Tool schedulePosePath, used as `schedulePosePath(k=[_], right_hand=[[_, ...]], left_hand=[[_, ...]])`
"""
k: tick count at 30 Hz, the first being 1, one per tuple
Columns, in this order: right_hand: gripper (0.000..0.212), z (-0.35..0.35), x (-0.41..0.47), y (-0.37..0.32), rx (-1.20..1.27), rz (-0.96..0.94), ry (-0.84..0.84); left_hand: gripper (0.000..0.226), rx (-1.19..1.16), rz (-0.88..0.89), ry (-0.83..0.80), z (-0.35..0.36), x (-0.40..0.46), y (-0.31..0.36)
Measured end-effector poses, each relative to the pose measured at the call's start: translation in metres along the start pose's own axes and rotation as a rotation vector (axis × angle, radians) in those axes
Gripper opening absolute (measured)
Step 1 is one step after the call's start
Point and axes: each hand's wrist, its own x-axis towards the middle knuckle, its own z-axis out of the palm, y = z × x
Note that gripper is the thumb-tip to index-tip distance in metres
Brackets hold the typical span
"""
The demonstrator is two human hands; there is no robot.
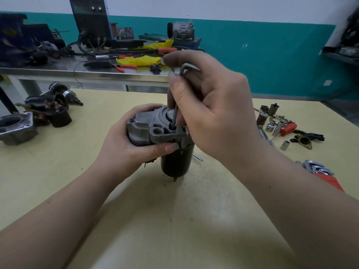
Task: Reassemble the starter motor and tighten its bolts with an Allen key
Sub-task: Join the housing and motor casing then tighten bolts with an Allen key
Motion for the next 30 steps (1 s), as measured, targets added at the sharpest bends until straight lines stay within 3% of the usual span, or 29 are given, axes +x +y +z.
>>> schedulePosePath(k=[3, 9, 13, 16, 20, 26, 28, 30], right_hand=[[0.027, 0.000, 0.002, 0.000, 0.005, 0.033, -0.004], [0.019, -0.014, 0.014, 0.000, 0.236, 0.146, -0.237], [0.019, -0.014, 0.015, 0.003, 0.225, 0.127, -0.279], [0.017, -0.010, 0.010, 0.005, 0.169, 0.057, -0.202], [0.017, 0.003, -0.001, 0.005, 0.091, 0.016, 0.022], [0.018, 0.013, -0.006, 0.002, -0.163, -0.040, 0.265], [0.020, 0.013, -0.008, 0.002, -0.185, -0.025, 0.298], [0.023, 0.009, -0.007, 0.000, -0.151, -0.033, 0.228]], left_hand=[[0.074, 0.010, -0.008, 0.002, 0.000, 0.000, 0.001], [0.088, 0.062, -0.018, -0.029, 0.000, 0.001, 0.002], [0.081, 0.065, -0.008, -0.027, 0.001, 0.001, 0.002], [0.078, 0.058, 0.001, -0.016, 0.001, 0.001, 0.001], [0.078, 0.086, 0.011, -0.003, 0.001, 0.000, 0.000], [0.078, 0.171, 0.061, 0.063, 0.012, -0.008, 0.003], [0.077, 0.195, 0.073, 0.089, 0.017, -0.011, 0.004], [0.075, 0.199, 0.070, 0.100, 0.017, -0.011, 0.005]])
